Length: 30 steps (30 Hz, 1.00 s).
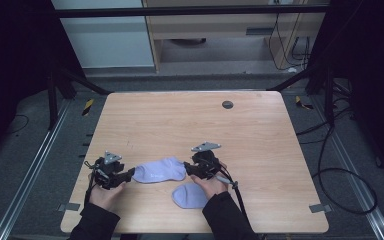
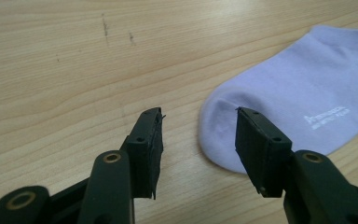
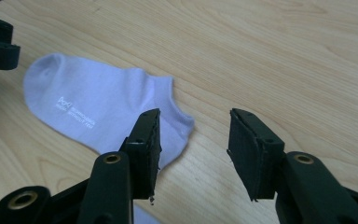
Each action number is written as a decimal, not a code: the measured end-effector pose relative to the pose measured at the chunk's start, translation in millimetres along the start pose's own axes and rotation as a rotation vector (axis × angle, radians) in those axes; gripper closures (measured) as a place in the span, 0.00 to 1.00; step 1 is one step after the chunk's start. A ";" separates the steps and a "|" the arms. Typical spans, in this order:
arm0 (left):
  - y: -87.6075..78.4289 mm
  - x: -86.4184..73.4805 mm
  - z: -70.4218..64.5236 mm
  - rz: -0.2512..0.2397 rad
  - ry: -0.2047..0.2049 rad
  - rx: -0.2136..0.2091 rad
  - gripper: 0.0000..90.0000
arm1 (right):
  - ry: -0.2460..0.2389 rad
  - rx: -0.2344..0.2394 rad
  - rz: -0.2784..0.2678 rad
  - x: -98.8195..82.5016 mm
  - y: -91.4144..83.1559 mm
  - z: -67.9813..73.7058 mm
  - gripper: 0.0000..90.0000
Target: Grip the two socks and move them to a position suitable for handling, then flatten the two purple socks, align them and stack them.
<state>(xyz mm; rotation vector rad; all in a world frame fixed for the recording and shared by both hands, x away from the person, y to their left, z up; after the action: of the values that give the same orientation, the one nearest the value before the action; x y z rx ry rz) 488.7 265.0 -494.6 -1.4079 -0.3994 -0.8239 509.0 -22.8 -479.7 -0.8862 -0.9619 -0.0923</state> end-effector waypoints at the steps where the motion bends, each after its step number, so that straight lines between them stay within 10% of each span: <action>1: 0.0 0.0 0.0 0.000 0.000 0.000 0.57 | 0.000 0.000 0.000 0.0 0.0 0.0 0.60; 14: 14.5 -3.5 2.2 0.027 -0.016 -0.030 0.61 | -0.003 -0.013 0.090 -2.7 49.1 -2.4 0.66; 30: 17.5 -0.4 -14.3 0.083 0.019 -0.069 0.96 | -0.019 -0.040 0.100 -6.6 52.2 4.1 0.96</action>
<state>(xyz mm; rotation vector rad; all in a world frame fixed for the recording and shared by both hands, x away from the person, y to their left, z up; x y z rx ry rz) 497.6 250.5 -509.5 -1.4702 -0.2983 -0.7891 525.1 12.3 -515.7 -0.9717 -0.9350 -0.0178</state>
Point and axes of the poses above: each handheld gripper's, and its own axes: y roughly forward along the jaws, x roughly out of its top, z roughly to its left, the point moved 3 cm from there along y, roughly forward along the jaws, and after that the axes turned 13 degrees about x, right-handed, at the moved point
